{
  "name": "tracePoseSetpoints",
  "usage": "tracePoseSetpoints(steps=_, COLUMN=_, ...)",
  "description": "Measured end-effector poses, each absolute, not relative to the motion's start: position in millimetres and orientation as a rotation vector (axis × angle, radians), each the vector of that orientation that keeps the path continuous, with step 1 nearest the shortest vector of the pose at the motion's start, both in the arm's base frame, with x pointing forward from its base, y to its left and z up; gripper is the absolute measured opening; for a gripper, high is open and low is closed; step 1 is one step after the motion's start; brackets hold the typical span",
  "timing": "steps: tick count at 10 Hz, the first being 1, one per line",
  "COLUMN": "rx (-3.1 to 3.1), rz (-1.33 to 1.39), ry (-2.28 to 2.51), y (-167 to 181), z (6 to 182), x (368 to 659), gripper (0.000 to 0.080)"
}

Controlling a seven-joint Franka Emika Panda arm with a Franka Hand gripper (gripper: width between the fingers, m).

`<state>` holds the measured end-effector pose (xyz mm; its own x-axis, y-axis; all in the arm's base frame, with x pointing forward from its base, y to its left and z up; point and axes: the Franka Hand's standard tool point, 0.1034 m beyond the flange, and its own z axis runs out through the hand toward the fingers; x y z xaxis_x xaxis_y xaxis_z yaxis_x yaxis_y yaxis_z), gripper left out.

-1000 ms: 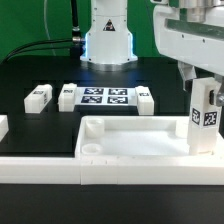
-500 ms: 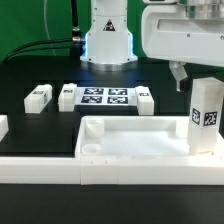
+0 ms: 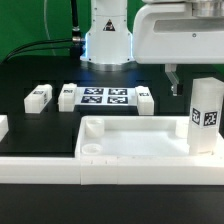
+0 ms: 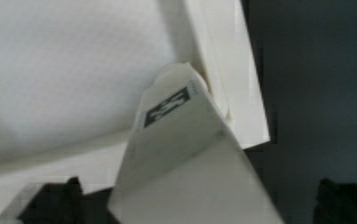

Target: Assemble desk

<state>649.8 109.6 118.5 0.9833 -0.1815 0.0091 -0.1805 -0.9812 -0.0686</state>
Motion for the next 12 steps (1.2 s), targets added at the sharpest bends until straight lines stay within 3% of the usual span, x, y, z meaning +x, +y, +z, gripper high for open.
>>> tracePoseSetpoints(steps=7, rx=-3.065, rz=-0.080, ry=-0.246, y=114.5, z=112.3, x=648.0, gripper=0.0637)
tracePoseSetpoints(steps=9, rx=-3.065, rz=-0.079, ry=-0.246, y=113.9, z=111.7, x=647.9, gripper=0.0286)
tracePoseSetpoints(steps=12, rx=-3.068, rz=-0.078, ry=-0.209, y=112.9, z=111.5, x=648.1, gripper=0.0288)
